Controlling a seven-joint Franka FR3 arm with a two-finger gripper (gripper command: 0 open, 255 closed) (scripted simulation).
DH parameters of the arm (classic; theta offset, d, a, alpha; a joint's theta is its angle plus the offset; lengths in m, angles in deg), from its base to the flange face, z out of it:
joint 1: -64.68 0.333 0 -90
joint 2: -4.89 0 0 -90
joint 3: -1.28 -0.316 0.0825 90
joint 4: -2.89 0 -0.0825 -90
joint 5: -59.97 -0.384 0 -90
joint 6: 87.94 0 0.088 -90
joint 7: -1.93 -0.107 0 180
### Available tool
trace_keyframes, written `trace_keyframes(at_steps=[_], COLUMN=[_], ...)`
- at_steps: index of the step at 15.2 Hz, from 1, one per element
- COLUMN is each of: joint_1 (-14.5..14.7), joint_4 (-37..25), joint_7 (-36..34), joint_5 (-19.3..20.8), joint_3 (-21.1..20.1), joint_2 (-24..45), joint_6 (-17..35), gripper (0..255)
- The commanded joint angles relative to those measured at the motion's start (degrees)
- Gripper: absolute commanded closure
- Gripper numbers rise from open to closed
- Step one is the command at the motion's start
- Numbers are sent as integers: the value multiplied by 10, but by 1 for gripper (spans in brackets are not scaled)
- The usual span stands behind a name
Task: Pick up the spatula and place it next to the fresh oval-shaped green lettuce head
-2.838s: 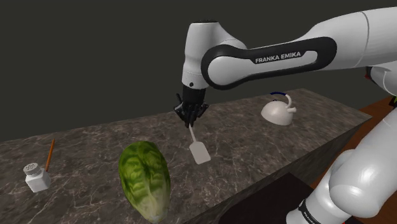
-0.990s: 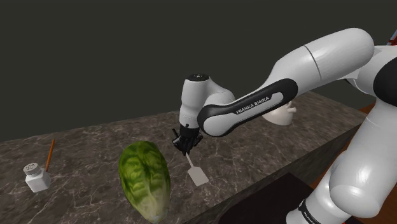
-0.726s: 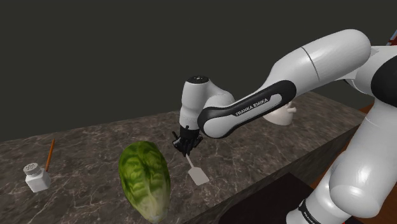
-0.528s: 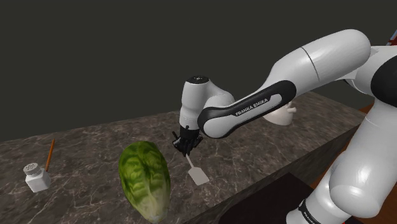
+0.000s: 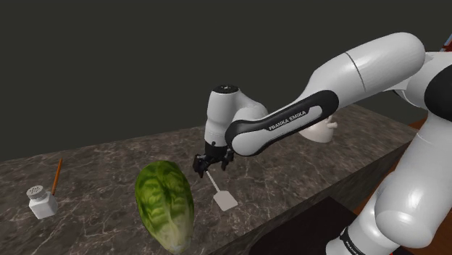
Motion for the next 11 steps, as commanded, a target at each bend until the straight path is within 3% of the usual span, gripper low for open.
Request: trace_keyframes(at_steps=[1, 3, 11], joint_1=[-1, -2, -2], joint_4=[-11, -25, -25], joint_7=[10, 19, 19], joint_5=[-15, -29, -29], joint_3=[-2, -3, -3], joint_2=[-21, -41, -41], joint_6=[-29, -61, -61], gripper=[0, 0, 0])
